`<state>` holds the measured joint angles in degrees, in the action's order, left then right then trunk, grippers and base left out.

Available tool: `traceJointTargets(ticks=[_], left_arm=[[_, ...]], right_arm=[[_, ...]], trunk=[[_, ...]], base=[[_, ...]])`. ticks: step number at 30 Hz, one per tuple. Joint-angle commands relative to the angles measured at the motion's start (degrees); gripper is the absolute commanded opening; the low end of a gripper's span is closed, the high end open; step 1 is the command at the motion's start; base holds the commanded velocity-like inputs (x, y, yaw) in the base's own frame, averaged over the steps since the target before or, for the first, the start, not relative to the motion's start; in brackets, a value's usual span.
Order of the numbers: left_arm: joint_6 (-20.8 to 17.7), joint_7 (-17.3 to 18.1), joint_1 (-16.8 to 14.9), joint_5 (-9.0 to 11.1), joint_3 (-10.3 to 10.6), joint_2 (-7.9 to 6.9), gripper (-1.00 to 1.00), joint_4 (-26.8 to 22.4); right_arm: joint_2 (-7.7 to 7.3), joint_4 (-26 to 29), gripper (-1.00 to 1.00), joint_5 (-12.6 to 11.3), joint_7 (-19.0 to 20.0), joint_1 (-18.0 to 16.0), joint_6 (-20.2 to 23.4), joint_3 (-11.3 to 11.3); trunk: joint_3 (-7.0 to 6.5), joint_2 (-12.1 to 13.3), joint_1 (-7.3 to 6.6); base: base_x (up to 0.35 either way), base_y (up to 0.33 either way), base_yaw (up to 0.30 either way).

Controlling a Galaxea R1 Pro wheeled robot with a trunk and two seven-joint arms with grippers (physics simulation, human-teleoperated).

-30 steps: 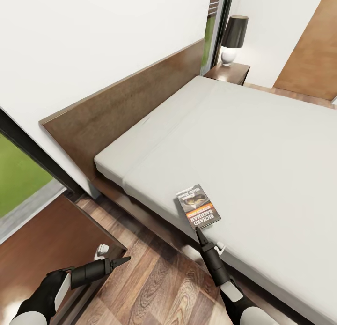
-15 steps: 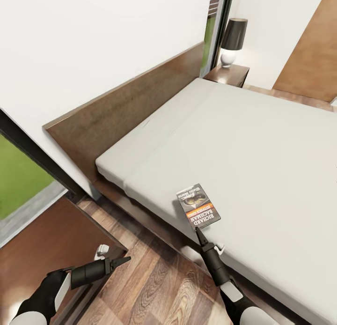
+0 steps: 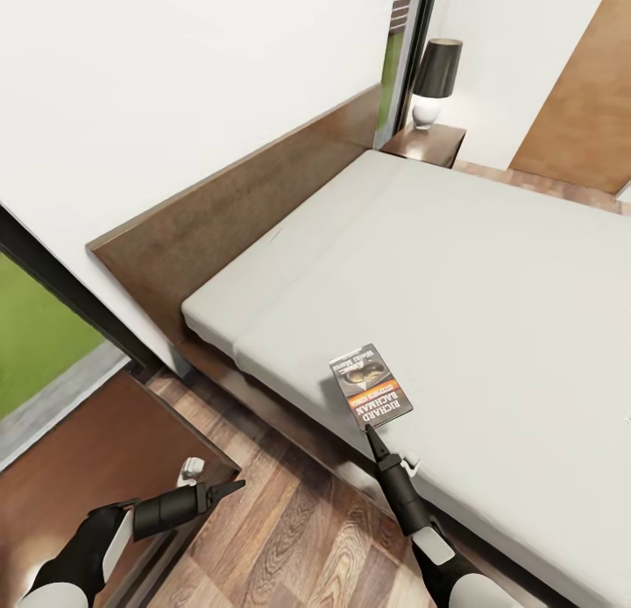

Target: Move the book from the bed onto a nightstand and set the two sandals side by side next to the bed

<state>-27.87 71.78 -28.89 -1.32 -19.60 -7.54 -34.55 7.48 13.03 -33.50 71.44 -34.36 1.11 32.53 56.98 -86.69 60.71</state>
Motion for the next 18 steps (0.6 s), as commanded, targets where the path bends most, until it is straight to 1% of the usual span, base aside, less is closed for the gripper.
traceJointTargets(ticks=[1, 9, 10, 14, 18], left_arm=[[-0.63, 0.42, -0.03, -0.12, -0.18, 0.01, 1.00, -0.04], [-0.85, 0.93, -0.03, -0.04, -0.17, -0.02, 1.00, -0.06], [-0.86, 1.34, -0.03, -0.05, -0.19, -0.02, 1.00, -0.05], [-0.88, 5.55, -0.03, -0.13, -0.19, -0.09, 1.00, -0.07], [-0.87, 6.22, -0.03, -0.24, -0.25, -0.11, 1.00, -0.06]], right_arm=[[0.00, -0.02, -1.00, -0.41, 0.09, -0.01, 0.12, -0.25], [-0.02, -0.02, -1.00, -0.21, 0.03, -0.01, 0.28, -0.36], [-0.02, -0.02, -1.00, -0.17, 0.02, -0.01, 0.42, -0.36], [-0.01, -0.02, -1.00, -0.02, 0.16, -0.01, 0.96, -0.47], [0.00, -0.02, -1.00, 0.08, 0.18, -0.01, 1.04, -0.57]], trunk=[[-0.15, 0.40, -0.23], [-1.59, 3.61, -1.98], [-1.77, 4.01, -2.20], [-2.49, 5.61, -3.08], [-3.21, 7.22, -3.96]], base=[[0.000, 0.000, 0.000], [0.000, 0.000, 0.000], [0.000, 0.000, 0.000], [0.000, 0.000, 0.000], [0.000, 0.000, 0.000]])
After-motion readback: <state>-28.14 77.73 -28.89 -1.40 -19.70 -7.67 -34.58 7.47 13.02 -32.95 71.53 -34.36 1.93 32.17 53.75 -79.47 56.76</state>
